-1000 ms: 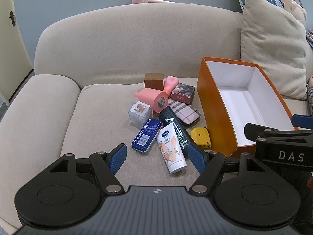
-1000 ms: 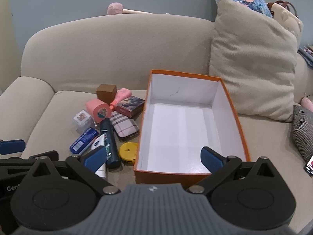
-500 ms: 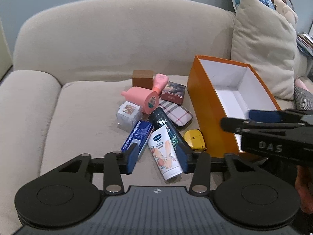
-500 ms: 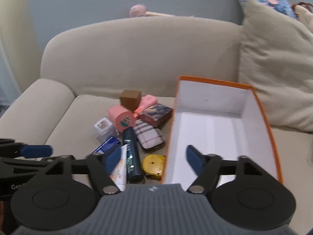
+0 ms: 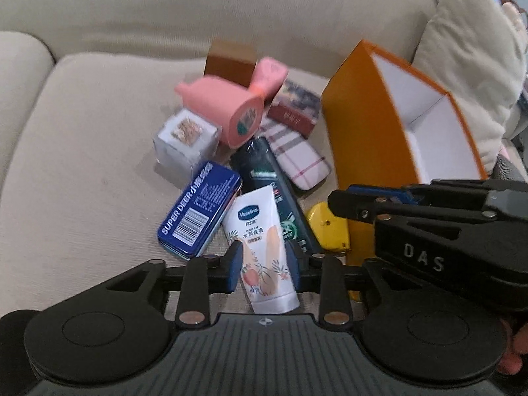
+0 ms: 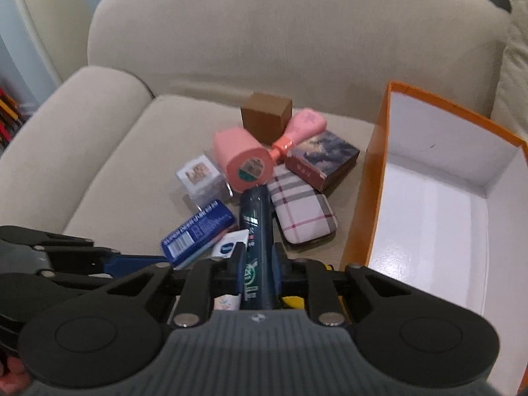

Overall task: Organize rigid objects
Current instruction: 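Grasp the white Vaseline tube with the left gripper while the right grasps the dark Clear bottle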

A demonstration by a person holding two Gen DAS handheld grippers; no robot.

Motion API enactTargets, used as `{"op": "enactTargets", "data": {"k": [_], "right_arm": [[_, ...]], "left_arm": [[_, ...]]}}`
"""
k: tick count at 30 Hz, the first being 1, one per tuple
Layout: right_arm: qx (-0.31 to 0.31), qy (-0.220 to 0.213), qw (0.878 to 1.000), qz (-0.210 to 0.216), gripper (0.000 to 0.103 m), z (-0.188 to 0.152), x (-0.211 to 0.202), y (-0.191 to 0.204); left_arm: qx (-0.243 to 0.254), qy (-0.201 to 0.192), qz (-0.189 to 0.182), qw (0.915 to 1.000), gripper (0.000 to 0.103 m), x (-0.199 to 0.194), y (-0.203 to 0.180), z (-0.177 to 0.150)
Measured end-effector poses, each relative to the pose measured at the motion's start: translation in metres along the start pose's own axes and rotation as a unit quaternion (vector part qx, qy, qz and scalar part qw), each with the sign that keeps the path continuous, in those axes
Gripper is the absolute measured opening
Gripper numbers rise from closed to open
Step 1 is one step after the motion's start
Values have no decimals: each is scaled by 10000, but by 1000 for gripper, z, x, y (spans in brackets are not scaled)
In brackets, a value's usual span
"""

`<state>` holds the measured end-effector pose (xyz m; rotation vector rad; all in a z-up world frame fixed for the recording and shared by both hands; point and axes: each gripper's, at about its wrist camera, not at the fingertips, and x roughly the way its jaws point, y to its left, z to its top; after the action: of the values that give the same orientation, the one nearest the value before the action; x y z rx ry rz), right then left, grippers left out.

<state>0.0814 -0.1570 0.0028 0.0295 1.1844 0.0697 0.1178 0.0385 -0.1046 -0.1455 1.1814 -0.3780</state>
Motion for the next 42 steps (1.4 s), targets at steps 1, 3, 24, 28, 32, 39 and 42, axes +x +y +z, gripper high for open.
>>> {"op": "enactTargets", "data": {"k": [1,3,24,28,32,39,42], "right_arm": [[-11,61,10000,-13,12,2,4,-1],[-26,139,9999,-22,12,6,13,-5],[-238,494,9984,148,17,19,51,-3],[-40,680,9974,224,24,20,66,-4],[110,832,9962,223,38,22,81,-4],[298,858,9955,254,40,24,96,-5],[389,966,9942,283,40,23,104,-5]], "left_arm": [[-41,102,-4,9999,50,7,1,1],[-136,216,-43,9997,62,15,3,3],[-453,492,232,9975,45,37,27,13],[-408,408,128,9983,29,27,30,18],[-564,397,38,9976,23,20,38,19],[-468,432,282,9976,19,10,38,19],[-471,444,295,9975,23,13,39,19]]}}
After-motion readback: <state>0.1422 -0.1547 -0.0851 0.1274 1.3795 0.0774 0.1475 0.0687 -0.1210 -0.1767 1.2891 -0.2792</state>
